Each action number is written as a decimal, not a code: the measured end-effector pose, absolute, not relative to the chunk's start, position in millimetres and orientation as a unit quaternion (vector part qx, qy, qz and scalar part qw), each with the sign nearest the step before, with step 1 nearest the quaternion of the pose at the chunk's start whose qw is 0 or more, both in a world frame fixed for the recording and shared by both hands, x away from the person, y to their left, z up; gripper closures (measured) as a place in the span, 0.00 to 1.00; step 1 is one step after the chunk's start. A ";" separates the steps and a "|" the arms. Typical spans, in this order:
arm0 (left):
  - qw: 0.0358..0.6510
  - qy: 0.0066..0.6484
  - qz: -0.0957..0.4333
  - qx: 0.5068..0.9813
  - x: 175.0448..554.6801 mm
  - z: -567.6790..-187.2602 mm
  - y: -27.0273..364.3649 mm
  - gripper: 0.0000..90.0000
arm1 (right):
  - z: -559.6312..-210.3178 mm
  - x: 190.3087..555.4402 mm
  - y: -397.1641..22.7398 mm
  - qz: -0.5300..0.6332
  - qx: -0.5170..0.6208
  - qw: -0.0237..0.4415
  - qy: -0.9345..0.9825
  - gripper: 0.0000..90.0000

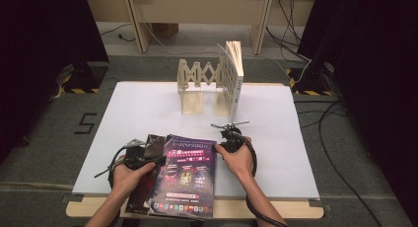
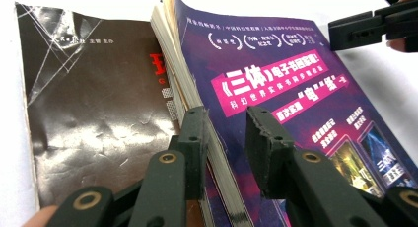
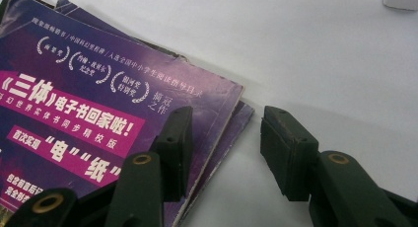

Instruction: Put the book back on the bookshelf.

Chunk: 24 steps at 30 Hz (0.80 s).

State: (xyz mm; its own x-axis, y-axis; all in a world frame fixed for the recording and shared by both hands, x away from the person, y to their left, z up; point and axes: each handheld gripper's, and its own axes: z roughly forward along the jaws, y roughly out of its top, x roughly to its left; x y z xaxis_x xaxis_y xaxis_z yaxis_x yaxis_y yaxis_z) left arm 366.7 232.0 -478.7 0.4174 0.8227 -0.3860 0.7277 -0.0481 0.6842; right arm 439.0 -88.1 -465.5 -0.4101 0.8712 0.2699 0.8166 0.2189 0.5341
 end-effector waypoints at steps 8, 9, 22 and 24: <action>0.429 0.524 0.068 0.733 366.7 -477.5 226.8 0.78 | -465.4 441.9 -88.3 0.312 0.542 0.039 0.779 0.61; 0.428 0.521 0.066 0.735 366.6 -478.8 225.6 0.78 | -465.8 442.8 -88.5 0.313 0.545 0.035 0.777 0.61; 0.429 0.520 0.039 0.738 372.5 -482.9 218.8 0.76 | -468.1 449.0 -91.5 0.313 0.552 0.025 0.773 0.58; 0.432 0.524 0.037 0.733 373.7 -483.6 218.7 0.75 | -469.4 450.7 -92.5 0.318 0.554 0.018 0.769 0.57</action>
State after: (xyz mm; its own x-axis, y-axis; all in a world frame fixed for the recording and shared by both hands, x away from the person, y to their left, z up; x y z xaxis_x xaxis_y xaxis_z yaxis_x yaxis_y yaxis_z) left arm 373.7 218.7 -483.6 0.4487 0.8001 -0.3982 0.7356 -0.0777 0.6730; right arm 450.7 -92.5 -469.4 -0.3852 0.8639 0.3246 0.8412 0.1841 0.5084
